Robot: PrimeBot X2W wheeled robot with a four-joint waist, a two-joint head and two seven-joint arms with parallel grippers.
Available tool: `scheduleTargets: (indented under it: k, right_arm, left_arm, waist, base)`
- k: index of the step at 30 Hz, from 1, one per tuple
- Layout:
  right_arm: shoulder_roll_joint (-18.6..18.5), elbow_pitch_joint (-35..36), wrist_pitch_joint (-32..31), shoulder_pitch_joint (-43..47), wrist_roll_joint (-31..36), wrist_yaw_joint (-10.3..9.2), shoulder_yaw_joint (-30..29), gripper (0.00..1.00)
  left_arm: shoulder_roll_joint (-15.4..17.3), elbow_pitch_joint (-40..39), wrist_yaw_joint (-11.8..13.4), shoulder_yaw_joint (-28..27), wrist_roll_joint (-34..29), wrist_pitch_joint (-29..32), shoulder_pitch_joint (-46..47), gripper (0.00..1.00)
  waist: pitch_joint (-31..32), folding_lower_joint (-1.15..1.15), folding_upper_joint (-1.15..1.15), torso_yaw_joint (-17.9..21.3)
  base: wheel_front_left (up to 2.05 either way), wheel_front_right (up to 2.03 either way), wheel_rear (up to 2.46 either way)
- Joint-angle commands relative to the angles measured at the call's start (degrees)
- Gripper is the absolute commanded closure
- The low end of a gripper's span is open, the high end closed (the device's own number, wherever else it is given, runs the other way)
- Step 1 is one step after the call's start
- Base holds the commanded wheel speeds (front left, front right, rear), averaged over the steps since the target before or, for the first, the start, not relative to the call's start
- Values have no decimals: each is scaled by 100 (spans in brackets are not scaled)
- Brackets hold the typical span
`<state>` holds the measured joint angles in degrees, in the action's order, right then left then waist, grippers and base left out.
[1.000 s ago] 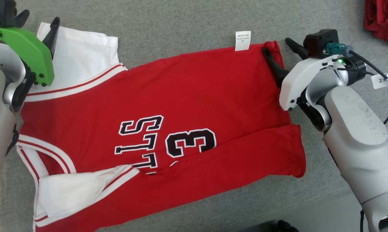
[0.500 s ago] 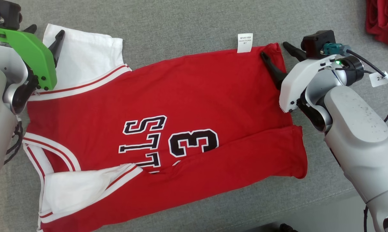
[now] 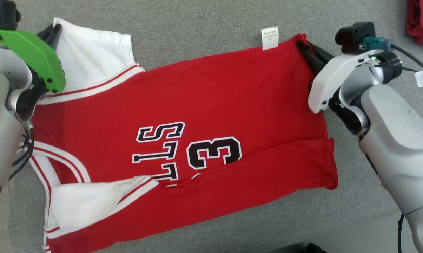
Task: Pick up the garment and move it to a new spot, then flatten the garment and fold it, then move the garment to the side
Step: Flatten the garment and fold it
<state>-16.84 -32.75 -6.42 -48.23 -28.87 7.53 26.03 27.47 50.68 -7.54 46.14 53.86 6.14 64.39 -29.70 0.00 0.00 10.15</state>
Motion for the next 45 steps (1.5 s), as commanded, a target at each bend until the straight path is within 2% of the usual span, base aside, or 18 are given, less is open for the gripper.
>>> scheduleTargets:
  k: [1,5,10,20,24,35,41,45]
  right_arm:
    - [-39,-35,183,-158,75,-10,-90,100]
    - [-35,-324,596,-215,279,-10,-277,100]
    - [13,-574,822,-37,335,-10,-206,100]
    - [-197,-502,1508,576,352,-10,-403,100]
    - [-287,-364,1787,925,406,-10,-586,100]
    - [-279,260,2116,2182,610,-10,-1395,100]
    - [-161,753,2157,2954,665,-10,-1869,100]
    - [-34,1026,2163,3432,674,-10,-2064,100]
  left_arm:
    - [24,18,13,-32,14,-179,176,100]
    - [-91,-31,13,-25,74,-645,203,100]
    - [-186,-380,13,102,235,-1028,-67,100]
    - [-23,-1480,69,75,554,-1843,-1034,100]
    - [25,-2092,301,-12,571,-2007,-1595,100]
    - [302,-3856,1200,-377,371,-2135,-3451,100]
    - [173,-4509,1523,-740,108,-2130,-4402,100]
    - [45,-4706,1634,-952,25,-2131,-5008,100]
  waist:
    - [50,0,0,-66]
    - [193,0,0,-235]
    - [410,0,0,-454]
    - [810,0,0,-776]
    - [934,0,0,-891]
    - [1207,0,0,-1089]
    - [1325,0,0,-1149]
    - [1432,0,0,-1171]
  base:
    - [0,0,0]
    - [0,0,0]
    - [0,0,0]
    - [0,0,0]
    - [0,0,0]
    - [0,0,0]
    - [0,0,0]
    - [0,0,0]
